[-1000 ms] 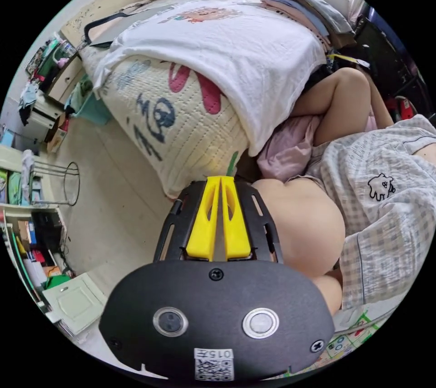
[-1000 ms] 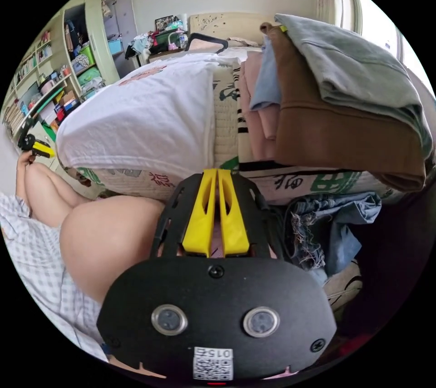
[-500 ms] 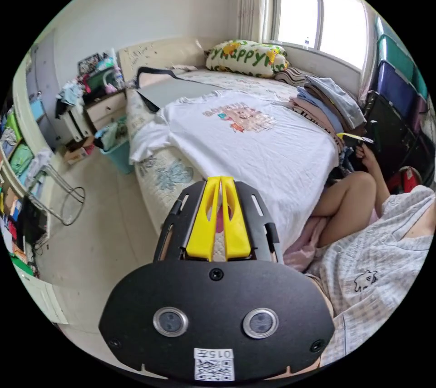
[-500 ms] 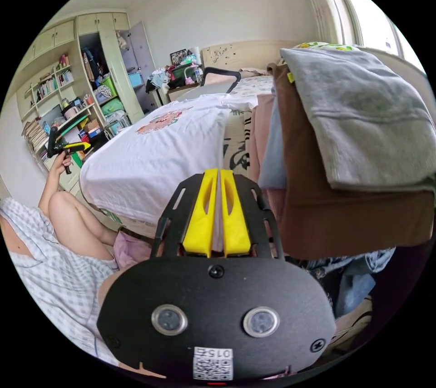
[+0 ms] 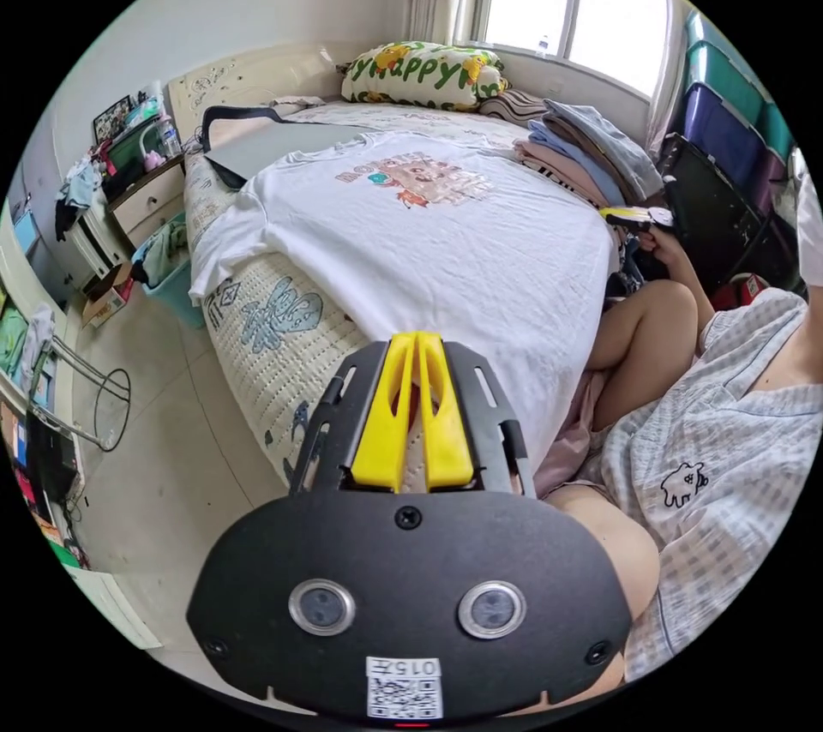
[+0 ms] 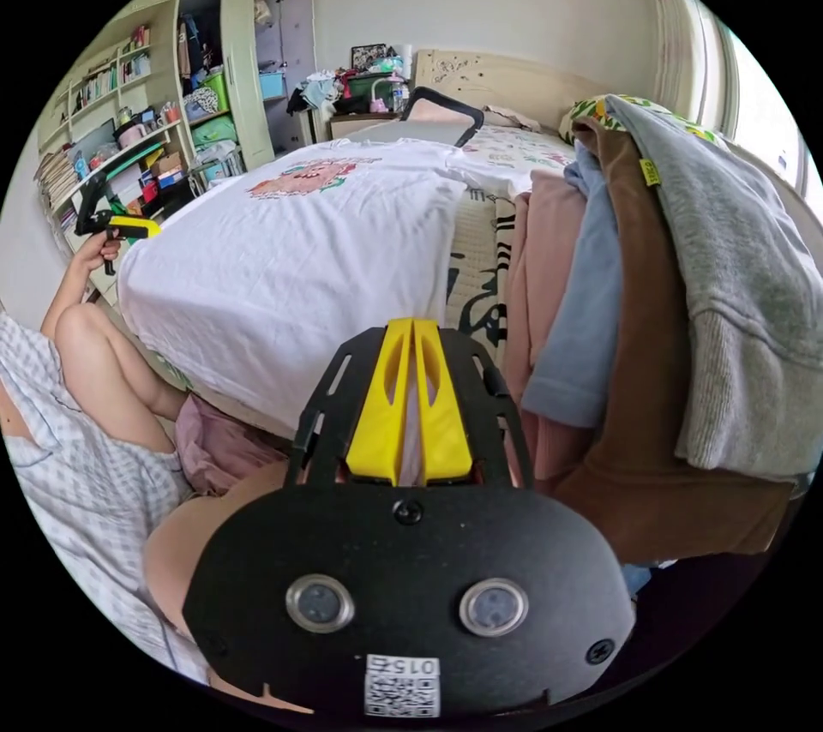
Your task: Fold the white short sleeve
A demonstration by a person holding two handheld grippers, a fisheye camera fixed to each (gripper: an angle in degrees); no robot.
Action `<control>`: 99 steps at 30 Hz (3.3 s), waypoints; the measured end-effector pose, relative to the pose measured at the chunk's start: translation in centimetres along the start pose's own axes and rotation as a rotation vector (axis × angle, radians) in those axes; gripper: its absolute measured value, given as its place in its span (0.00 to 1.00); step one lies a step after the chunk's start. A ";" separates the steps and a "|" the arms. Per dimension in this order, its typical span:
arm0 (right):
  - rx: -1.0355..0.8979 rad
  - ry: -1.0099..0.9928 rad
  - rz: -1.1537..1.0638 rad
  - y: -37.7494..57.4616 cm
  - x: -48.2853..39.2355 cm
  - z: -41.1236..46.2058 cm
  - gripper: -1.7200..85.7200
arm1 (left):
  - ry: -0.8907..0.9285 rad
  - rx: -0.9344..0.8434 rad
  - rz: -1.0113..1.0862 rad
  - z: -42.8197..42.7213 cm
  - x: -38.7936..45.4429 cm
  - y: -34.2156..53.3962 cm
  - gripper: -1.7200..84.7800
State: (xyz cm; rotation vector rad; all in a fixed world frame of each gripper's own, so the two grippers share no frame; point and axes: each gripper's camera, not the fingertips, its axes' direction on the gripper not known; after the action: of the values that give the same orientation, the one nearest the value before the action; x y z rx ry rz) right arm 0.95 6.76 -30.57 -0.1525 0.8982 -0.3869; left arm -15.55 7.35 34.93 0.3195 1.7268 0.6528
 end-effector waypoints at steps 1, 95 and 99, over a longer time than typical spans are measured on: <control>-0.020 0.008 -0.020 -0.3 0.0 0.0 0.01 | -0.004 -0.010 0.008 -0.3 0.2 0.3 0.02; -0.101 -0.354 0.006 -34.1 18.4 27.4 0.07 | 0.218 0.003 -0.325 44.0 -12.9 -59.1 0.09; -0.081 -0.387 -0.002 -33.9 18.4 27.3 0.02 | 0.203 -0.009 -0.342 44.3 -13.2 -59.7 0.03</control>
State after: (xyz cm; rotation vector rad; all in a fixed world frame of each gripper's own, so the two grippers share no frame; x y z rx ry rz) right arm 23.74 -32.52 -17.38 -0.2920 0.5316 -0.3091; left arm 37.99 -36.52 4.72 -0.0534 1.9133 0.4528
